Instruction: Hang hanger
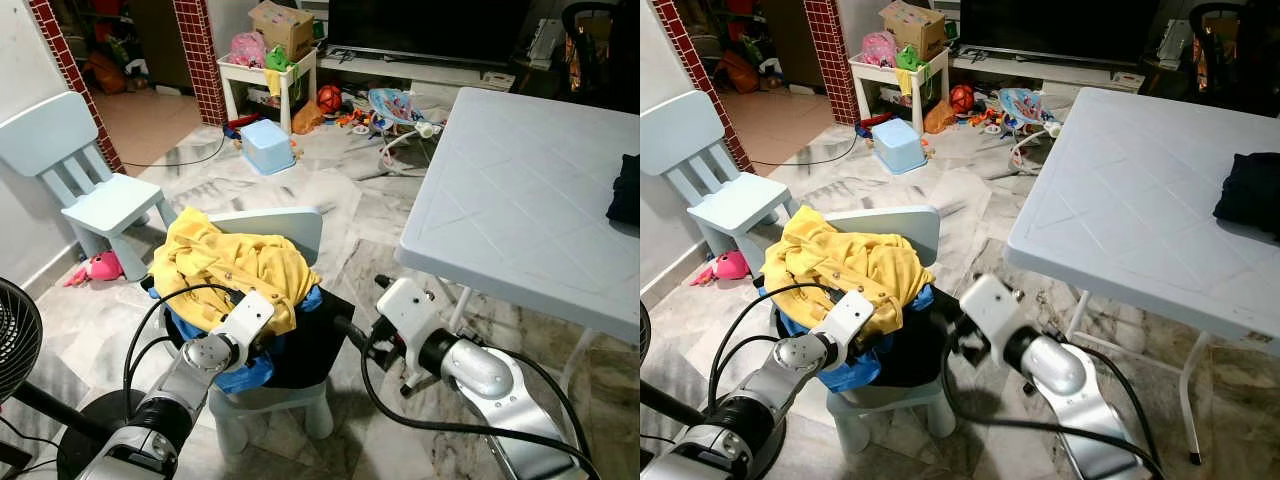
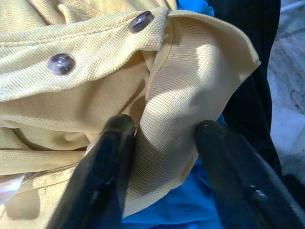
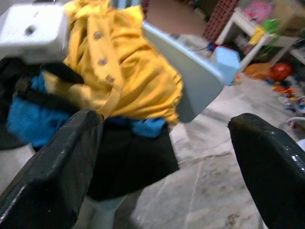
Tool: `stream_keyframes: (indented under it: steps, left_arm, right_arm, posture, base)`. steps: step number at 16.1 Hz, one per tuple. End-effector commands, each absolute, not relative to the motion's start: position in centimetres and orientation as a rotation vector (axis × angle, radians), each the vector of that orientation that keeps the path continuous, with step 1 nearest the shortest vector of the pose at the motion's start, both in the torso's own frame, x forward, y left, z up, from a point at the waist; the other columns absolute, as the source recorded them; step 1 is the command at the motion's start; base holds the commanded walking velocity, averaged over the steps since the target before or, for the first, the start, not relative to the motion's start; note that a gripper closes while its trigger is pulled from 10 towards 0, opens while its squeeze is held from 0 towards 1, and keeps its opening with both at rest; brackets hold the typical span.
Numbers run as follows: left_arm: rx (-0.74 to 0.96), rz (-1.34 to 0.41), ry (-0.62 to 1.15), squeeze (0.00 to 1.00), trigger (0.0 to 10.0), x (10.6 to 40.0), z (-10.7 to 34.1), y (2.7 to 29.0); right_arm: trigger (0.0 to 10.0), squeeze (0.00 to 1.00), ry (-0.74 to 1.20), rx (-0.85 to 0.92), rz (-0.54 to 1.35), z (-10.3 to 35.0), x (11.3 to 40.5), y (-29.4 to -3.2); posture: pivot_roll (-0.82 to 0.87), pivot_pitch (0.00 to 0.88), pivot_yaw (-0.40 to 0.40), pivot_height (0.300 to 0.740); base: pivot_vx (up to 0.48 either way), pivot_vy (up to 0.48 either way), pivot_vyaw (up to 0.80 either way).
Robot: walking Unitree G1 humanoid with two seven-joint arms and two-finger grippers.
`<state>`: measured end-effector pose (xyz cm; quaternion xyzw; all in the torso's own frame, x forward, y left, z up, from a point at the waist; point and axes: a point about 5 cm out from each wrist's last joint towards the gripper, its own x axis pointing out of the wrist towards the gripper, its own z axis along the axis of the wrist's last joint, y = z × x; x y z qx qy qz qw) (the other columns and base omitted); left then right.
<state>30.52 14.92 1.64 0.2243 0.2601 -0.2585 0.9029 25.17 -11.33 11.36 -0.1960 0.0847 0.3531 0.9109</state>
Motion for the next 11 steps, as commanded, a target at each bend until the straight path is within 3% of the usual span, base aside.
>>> stream_keyframes:
  steps: [1, 11]
  left_arm:
    - [0.466, -0.526, 0.522, 0.00, 0.0, 30.93, 2.00, 14.93]
    - [0.404, -0.459, 0.494, 0.00, 0.0, 31.36, 2.37, 15.68]
  right_arm:
    - [10.0, 0.00, 0.178, -0.416, 0.755, 11.53, 24.98, -11.19]
    - [10.0, 0.00, 0.208, -0.439, 0.767, 11.27, 25.02, -11.13]
  posture:
    - [-0.20, 0.000, 0.011, 0.740]
    - [-0.20, 0.000, 0.007, 0.740]
  base:
    - [0.000, 0.000, 0.00]
    - [0.000, 0.000, 0.00]
